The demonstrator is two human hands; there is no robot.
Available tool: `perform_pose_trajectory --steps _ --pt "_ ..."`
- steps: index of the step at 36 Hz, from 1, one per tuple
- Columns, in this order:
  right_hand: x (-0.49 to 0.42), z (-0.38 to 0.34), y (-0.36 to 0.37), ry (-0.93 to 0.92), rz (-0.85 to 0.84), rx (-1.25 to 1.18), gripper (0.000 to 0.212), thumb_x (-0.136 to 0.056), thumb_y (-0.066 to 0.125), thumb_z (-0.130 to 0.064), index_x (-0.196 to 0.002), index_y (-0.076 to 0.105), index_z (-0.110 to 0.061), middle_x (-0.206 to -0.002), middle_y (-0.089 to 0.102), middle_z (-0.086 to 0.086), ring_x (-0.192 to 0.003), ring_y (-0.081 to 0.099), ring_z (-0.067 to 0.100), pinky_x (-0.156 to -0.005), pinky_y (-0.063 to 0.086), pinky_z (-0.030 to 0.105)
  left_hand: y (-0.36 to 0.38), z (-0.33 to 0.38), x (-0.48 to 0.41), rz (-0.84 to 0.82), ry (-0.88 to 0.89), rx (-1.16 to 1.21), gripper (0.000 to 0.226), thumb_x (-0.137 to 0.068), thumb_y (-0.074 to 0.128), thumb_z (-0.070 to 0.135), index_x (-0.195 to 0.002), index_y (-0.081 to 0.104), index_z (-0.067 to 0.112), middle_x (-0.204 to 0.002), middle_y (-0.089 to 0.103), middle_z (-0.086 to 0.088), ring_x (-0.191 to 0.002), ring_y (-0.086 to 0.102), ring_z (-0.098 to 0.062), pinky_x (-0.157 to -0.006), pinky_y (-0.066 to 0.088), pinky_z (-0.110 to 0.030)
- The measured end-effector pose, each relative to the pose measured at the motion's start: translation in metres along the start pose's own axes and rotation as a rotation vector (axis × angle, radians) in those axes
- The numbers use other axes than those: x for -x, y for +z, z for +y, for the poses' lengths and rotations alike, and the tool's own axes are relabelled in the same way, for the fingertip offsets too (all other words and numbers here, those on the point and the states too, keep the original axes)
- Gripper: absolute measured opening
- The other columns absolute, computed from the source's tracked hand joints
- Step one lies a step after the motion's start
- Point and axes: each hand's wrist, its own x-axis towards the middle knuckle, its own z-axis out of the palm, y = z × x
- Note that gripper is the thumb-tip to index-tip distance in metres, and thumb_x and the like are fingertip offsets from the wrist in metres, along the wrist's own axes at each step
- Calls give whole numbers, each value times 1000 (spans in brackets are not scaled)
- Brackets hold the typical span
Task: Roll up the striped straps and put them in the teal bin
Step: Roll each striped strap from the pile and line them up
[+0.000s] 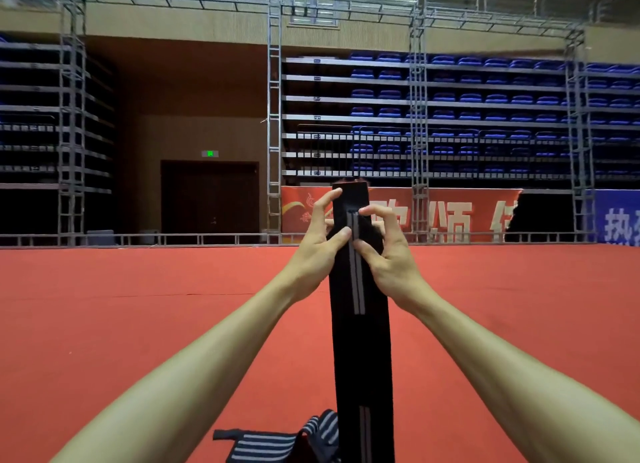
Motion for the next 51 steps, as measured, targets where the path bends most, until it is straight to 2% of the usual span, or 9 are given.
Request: perform_pose_trajectory --steps 4,8,15,25,30,35,41,47,51 --pt "-3 2 -2 37 66 -27 42 -96 53 5 -117 48 -31 -106 63 13 -100 65 31 -85 58 47 -1 -5 11 -70 64 -122 57 -100 45 4 -145 33 38 -142 46 11 -136 45 -17 -116 37 -42" --pt "-1 1 3 37 42 13 40 -96 51 6 -114 50 -29 -111 61 10 -103 64 25 -91 55 40 2 -12 14 -55 94 -146 59 -100 43 -5 -148 28 26 -133 36 43 -135 36 6 -111 32 -15" --pt "-6 -7 6 26 -15 26 34 -97 51 4 -110 51 -27 -112 60 -4 -107 60 13 -96 50 31 3 -10 13 -12 73 -119 60 -103 42 -1 -145 27 38 -151 34 2 -136 38 1 -105 36 -11" --pt "-21 -15 -6 25 -48 72 36 -84 66 10 -109 66 -17 -108 68 -1 -105 64 14 -95 53 30 4 -6 12 14 110 -82 47 -100 46 -6 -134 34 24 -131 48 -1 -121 53 -6 -102 46 -24" --pt "-23 -20 -14 86 -114 116 50 -84 67 8 -127 64 -18 -120 66 -8 -111 60 -2 -94 48 16 3 -14 10 -11 77 -136 64 -100 51 5 -150 21 31 -154 30 -1 -143 34 -14 -118 34 -38" --pt "-23 -20 -11 119 -47 125 54 -83 74 -6 -124 64 -40 -121 69 -8 -117 63 13 -107 43 57 5 -12 12 -15 51 -114 69 -99 52 10 -151 17 40 -158 28 -3 -145 35 -24 -116 36 -46" --pt "-25 -23 -15 161 -9 54 56 -85 69 7 -136 58 -15 -109 68 -6 -91 64 -14 -77 47 3 5 -12 18 -34 18 -55 80 -88 61 18 -144 20 58 -158 32 -1 -141 41 -26 -114 37 -56" --pt "-31 -24 -17 169 48 56 55 -78 79 -9 -119 67 -44 -113 74 0 -109 68 19 -106 47 49 6 -31 40 -140 23 -132 96 -88 62 -5 -152 12 48 -160 20 14 -148 27 -14 -119 32 -41" --pt "-31 -23 -15 162 -8 119 63 -79 81 -8 -135 60 -27 -124 66 -3 -114 62 10 -91 46 9 7 -33 42 -69 19 -133 93 -90 57 -13 -152 17 44 -159 22 13 -148 25 -8 -118 34 -31"
